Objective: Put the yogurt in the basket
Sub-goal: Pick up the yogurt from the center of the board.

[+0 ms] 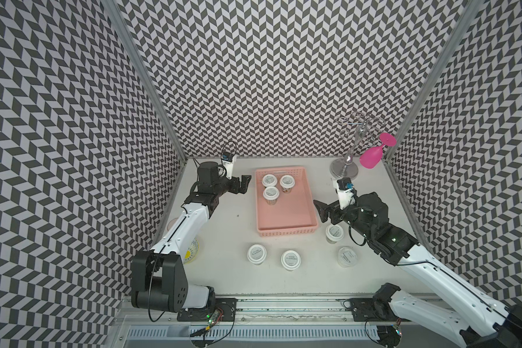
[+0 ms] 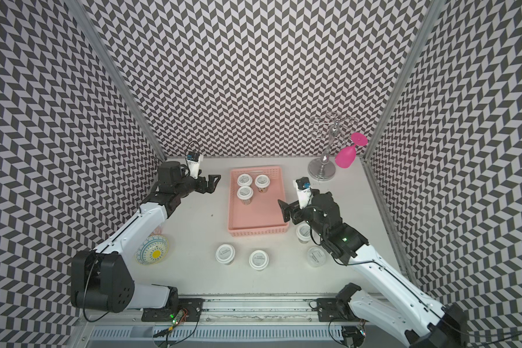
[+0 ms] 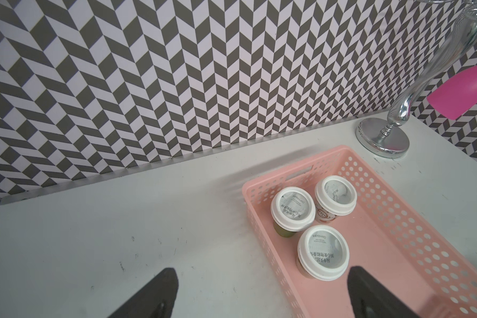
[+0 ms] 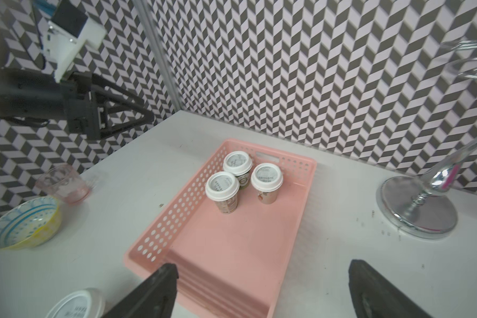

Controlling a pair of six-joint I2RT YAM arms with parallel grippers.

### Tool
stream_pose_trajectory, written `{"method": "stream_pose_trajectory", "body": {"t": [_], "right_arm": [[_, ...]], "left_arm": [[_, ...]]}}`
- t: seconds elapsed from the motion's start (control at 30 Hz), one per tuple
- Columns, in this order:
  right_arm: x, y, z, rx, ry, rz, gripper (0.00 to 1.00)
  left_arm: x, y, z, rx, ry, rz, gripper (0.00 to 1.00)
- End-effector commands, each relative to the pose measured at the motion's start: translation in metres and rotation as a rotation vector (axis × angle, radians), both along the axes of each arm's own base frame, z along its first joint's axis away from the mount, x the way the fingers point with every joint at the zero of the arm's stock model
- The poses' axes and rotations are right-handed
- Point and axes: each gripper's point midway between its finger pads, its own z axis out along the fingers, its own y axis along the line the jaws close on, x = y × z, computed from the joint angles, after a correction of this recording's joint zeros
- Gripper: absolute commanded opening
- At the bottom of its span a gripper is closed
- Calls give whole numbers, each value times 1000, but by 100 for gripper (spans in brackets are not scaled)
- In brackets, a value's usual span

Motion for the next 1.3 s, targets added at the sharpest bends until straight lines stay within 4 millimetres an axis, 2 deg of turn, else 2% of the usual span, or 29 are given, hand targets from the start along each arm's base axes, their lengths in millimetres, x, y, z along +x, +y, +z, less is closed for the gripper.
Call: {"method": "stream_pose_trajectory", "body": {"t": [0.0,0.1,0.3,0.57,0.7,0.87,1.0,1.13,1.27], "right_arm": [[-13,25,-7,26,98,97,100],[-24,43,-21,8,176,137,100],[-52,65,-42,-29,253,199,100],[-77,76,-69,-124,408,207,100],[-95,88,-82,-104,540,248,100],[-116,104,-94,-152,594,290,100],[-123,106,-110,-240,625,291,99],[-129,102,-138,-353,660,274,100],[-126,98,-157,-425,677,231,100]], "left_arm": [[-3,3,14,-25,-42,-6,100],[-3,5,11,-32,-38,-1,100],[-2,9,13,-30,-43,11,100],[-3,12,12,-30,-47,14,100],[-4,11,14,-41,-47,6,100],[-1,14,12,-36,-45,18,100],[-2,14,13,-39,-45,14,99],[-1,15,12,-39,-45,18,100],[-2,16,15,-45,-48,16,99]]}}
